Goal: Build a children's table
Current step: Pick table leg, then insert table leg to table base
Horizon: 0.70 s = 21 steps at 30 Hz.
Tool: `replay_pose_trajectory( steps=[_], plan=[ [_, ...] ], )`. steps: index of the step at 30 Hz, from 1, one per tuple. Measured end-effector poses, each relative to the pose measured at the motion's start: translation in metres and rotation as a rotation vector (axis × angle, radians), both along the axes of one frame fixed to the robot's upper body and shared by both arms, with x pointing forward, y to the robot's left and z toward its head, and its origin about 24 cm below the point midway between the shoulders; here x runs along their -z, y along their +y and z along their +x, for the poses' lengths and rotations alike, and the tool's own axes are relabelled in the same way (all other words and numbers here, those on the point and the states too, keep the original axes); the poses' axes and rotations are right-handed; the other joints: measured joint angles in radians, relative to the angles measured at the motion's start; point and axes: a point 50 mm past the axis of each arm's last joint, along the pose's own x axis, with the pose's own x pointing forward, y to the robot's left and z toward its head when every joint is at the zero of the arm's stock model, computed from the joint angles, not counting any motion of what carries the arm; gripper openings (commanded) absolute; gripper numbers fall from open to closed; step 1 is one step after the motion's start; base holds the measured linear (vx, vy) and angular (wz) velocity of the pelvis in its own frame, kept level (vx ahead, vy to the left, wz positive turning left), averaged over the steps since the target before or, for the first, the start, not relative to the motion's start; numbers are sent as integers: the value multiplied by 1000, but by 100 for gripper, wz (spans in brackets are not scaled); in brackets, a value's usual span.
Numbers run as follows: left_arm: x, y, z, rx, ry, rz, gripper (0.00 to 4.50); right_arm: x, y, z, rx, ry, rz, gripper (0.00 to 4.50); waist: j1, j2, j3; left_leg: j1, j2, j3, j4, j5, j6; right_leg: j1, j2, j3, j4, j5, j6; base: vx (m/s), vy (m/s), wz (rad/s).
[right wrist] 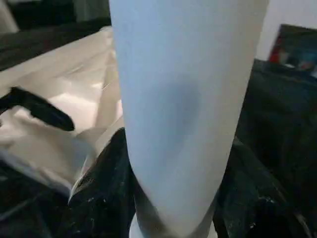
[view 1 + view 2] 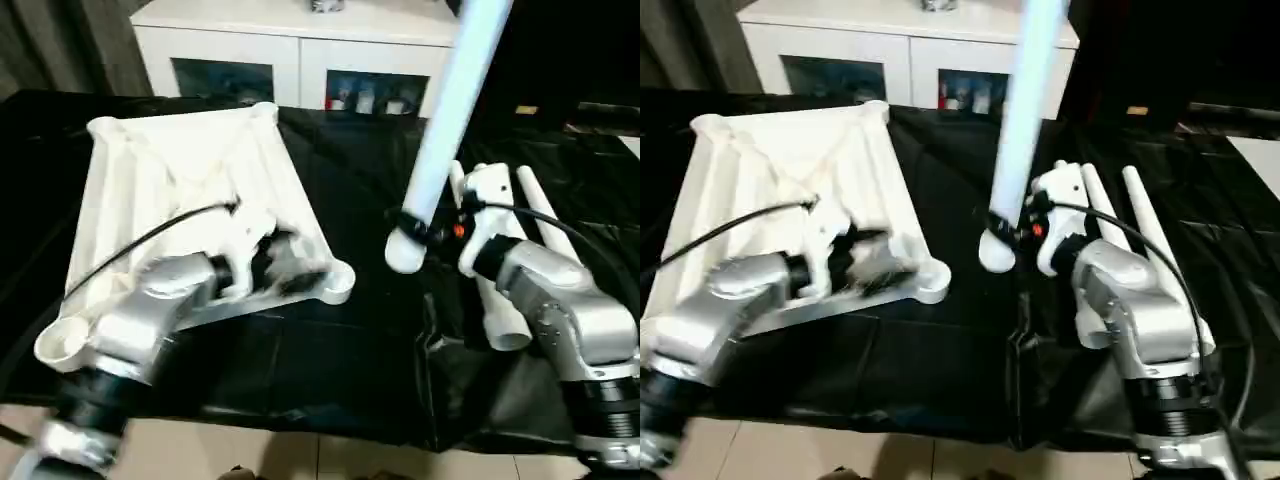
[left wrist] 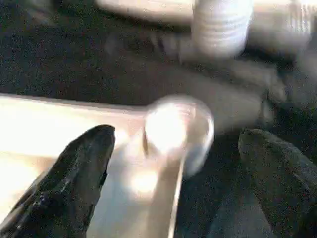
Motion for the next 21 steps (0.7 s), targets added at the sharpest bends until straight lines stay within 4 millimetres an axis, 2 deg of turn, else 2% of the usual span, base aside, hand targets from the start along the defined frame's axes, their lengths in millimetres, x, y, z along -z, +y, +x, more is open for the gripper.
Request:
replay_pose_trajectory(
  steps=[2,7,15,16,21],
  plan=[
    [6,6,1,7,34,22,448,0,0,0,-10,1,-1,185,-1,0,0,0,0,0,0,0,0,0,0,0,0,0,0,0,0,0],
    [20,8,-1,63,118,57,392,-1,-2,-2,-39,5,-16,185,6,0,0,0,0,0,0,0,0,0,0,0,0,0,0,0,0,0],
    [20,7,15,59,125,104,339,4,1,-3,-80,24,-33,185,8,0,0,0,0,0,0,0,0,0,-1,0,0,0,-1,0,0,0],
    [20,6,17,55,126,108,314,5,2,-3,-87,27,-36,185,8,0,0,0,0,0,0,0,0,1,-1,0,0,0,-1,0,0,0],
    [23,8,18,57,145,115,271,7,5,-4,-107,34,-45,185,5,0,0,0,0,0,0,0,0,0,0,0,0,0,-1,0,0,0]
  ],
)
